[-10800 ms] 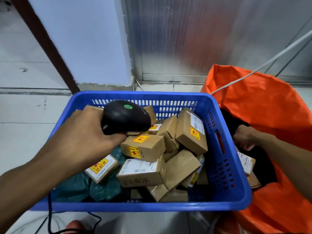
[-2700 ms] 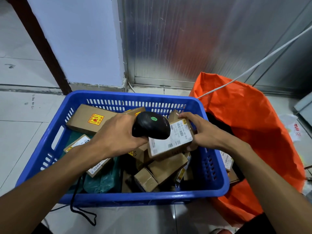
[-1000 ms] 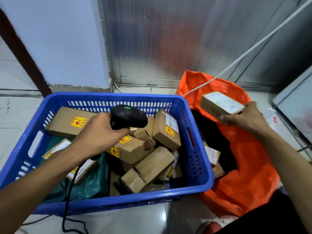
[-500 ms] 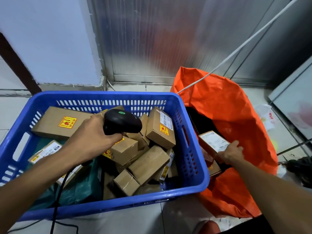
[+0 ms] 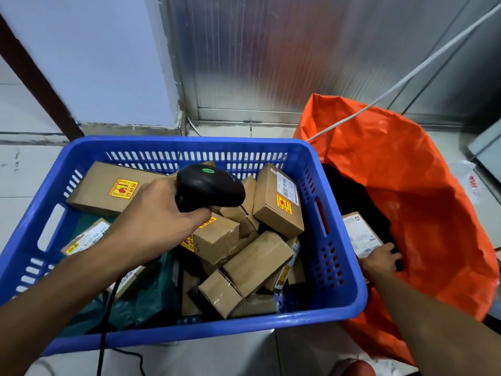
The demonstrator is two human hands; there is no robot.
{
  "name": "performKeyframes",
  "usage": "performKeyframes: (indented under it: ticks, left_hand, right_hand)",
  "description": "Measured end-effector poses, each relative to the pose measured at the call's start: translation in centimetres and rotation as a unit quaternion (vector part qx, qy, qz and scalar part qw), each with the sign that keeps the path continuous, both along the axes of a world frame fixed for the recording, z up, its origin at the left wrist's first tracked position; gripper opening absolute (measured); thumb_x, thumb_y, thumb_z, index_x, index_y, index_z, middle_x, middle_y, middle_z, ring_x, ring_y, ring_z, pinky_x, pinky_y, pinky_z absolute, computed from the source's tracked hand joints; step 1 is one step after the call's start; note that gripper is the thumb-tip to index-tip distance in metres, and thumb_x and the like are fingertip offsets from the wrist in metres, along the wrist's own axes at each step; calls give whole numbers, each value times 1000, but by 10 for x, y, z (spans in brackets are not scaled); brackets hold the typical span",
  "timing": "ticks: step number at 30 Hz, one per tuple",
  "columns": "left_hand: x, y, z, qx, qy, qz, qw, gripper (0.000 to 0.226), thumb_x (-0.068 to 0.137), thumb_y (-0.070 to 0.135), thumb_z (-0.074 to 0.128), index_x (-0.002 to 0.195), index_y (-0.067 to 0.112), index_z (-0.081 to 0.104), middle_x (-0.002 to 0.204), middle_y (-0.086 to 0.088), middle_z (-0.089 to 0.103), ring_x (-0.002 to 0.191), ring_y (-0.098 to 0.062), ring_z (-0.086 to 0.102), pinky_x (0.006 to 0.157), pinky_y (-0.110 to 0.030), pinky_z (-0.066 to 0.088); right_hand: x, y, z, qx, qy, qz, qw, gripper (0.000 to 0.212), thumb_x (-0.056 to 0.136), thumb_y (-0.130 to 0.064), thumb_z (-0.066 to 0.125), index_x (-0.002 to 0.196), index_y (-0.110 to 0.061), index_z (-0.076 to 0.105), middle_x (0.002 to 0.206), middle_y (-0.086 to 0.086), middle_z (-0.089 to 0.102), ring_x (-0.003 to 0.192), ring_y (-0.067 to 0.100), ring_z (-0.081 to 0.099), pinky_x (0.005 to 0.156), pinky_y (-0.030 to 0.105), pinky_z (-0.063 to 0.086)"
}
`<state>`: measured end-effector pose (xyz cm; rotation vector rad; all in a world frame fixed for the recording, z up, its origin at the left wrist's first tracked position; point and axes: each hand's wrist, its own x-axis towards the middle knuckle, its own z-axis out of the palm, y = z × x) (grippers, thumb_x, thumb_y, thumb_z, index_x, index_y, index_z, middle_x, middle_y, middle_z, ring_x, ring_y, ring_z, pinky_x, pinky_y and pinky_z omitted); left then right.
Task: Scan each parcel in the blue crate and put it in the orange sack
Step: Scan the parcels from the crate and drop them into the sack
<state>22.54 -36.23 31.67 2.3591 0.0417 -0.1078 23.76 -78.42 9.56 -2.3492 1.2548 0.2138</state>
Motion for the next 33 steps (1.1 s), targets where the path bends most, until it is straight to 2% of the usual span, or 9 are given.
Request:
performKeyframes:
  ticks: [5,9,13,17,20,23,27,30,33]
  left_hand:
    - [2,3,0,9,4,12,1000,26,84,31,75,66,23,58,57,3,60,57,-11,59,51,-27,39]
    - [4,6,3,-1,1,16,1000,22,83,31,74,72,14,65,60,-7,65,60,-21,64,54,-34,46]
    - [1,10,7,4,-10,6,1000,23,81,32,73,75,11,66,64,-12,67,63,-26,67,55,-41,51]
    - [-3,14,13,9,-22,8,1000,26,79,32,71,74,7,65,64,-16,64,55,-22,58,52,-31,39]
    - [-9,16,21,0,-28,9,1000,27,80,32,71,72,7,63,57,-7,54,52,-18,50,52,-30,36]
    - [-14,17,28,1,-35,10,999,26,79,33,71,71,10,62,58,-5,55,55,-20,53,53,-31,38]
    - [-20,13,40,11,-51,0,999,23,78,36,71,72,15,64,63,-5,64,66,-23,64,57,-36,48]
    - [-27,10,49,30,-66,7,997,24,79,38,71,72,17,62,61,0,60,64,-20,61,53,-28,38]
    - [-30,11,57,46,-63,20,997,24,79,39,71,74,18,62,62,2,59,65,-21,61,53,-27,37]
  right_hand:
    - [4,-3,-2,15,40,4,999,90,80,3,77,147,5,17,149,34,20,129,58,37,101,61,44]
    - [14,-4,11,9,91,56,994,90,82,-2,77,148,3,16,148,32,23,129,53,40,78,49,45]
    - [28,-4,30,-16,106,96,990,93,80,-8,78,151,1,18,150,31,25,132,50,40,102,51,46]
    - [48,-11,63,-54,116,169,977,78,86,-21,68,148,-1,27,143,32,43,127,48,49,103,51,46]
    - [58,-7,107,-117,154,264,945,49,89,-28,65,128,-4,50,133,27,55,118,41,58,89,38,49]
    - [63,23,157,-163,186,328,912,28,91,-30,60,100,-4,60,96,17,69,81,30,72,63,27,52]
    - [49,89,194,-263,38,389,882,26,92,-29,55,103,-7,64,101,21,70,90,38,70,70,35,49]
    - [24,150,191,-144,-121,443,877,18,96,-36,56,96,-18,60,94,13,71,87,35,67,69,37,49]
    - [9,205,166,-6,-99,523,847,19,95,-44,59,93,-25,60,93,-1,69,88,20,64,79,36,53]
